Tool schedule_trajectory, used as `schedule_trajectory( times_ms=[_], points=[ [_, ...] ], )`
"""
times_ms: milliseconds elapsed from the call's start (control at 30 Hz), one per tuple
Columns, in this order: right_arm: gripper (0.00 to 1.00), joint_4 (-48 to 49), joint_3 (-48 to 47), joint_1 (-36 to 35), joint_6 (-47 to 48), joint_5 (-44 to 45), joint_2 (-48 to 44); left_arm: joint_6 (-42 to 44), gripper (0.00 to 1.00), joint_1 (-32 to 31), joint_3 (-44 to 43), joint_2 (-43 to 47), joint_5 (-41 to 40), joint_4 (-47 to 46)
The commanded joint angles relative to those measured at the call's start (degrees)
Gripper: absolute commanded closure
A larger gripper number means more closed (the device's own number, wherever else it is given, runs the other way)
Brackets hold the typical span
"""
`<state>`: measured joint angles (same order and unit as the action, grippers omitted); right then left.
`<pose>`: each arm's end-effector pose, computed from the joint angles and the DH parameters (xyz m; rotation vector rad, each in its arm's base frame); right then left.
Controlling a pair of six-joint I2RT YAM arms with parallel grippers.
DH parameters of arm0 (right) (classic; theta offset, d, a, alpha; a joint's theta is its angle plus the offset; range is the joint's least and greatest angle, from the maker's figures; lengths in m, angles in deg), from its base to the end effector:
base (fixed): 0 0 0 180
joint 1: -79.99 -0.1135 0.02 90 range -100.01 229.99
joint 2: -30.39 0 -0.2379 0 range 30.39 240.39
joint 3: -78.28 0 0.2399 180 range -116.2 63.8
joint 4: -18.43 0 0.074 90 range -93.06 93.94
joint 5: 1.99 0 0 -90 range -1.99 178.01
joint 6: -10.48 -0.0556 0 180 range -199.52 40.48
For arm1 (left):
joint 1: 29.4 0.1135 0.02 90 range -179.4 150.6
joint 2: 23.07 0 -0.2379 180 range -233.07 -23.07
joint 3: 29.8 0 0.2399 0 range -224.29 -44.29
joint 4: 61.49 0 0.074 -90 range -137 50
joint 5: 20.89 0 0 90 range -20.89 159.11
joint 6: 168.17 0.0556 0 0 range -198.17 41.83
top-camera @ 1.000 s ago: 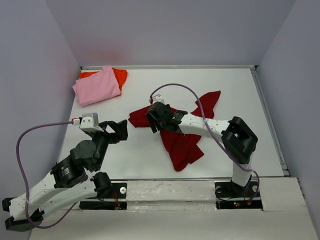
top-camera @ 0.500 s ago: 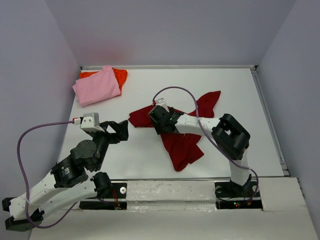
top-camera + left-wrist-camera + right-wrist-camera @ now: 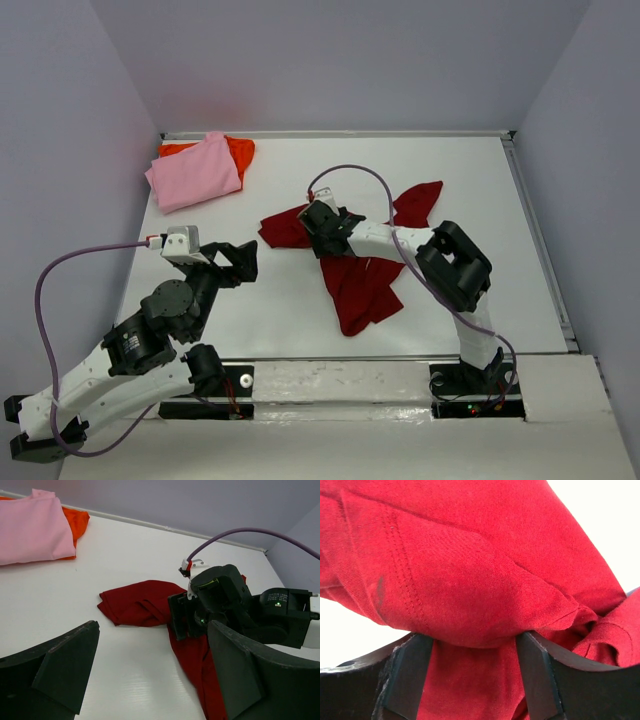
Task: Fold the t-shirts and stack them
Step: Flatten out the crumpled T-shirt at the center of the board.
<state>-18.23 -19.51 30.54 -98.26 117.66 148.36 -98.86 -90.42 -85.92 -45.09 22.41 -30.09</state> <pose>0.2963 0.3040 0.1385 -0.4497 2.3464 -0.1245 0.0887 -0.0767 0.3425 -0.1139 1.5566 -0.5107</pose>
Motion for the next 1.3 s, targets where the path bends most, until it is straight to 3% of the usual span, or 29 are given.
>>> schedule_trajectory(
  times_ms=[0, 900, 1067, 1267],
  points=[
    [0.26, 1.08, -3.53, 0.14, 1.25, 1.38, -3.62, 0.38, 0.01, 0.19, 0.41, -0.39, -0.50, -3.02],
    [0.26, 0.55, -19.34, 2.52, 5.21, 2.17, 11.13, 0.82, 0.01, 0.19, 0.58, 0.05, 0.11, -3.28],
    [0.27, 0.46, -19.88, 2.52, 5.56, 1.11, 9.47, 0.91, 0.01, 0.19, 0.67, -0.56, 0.29, -3.37],
    [0.16, -0.24, -16.81, 2.52, 6.52, 1.28, 1.50, 1.08, 0.01, 0.19, 0.67, -4.33, 1.78, -3.98]
  ],
)
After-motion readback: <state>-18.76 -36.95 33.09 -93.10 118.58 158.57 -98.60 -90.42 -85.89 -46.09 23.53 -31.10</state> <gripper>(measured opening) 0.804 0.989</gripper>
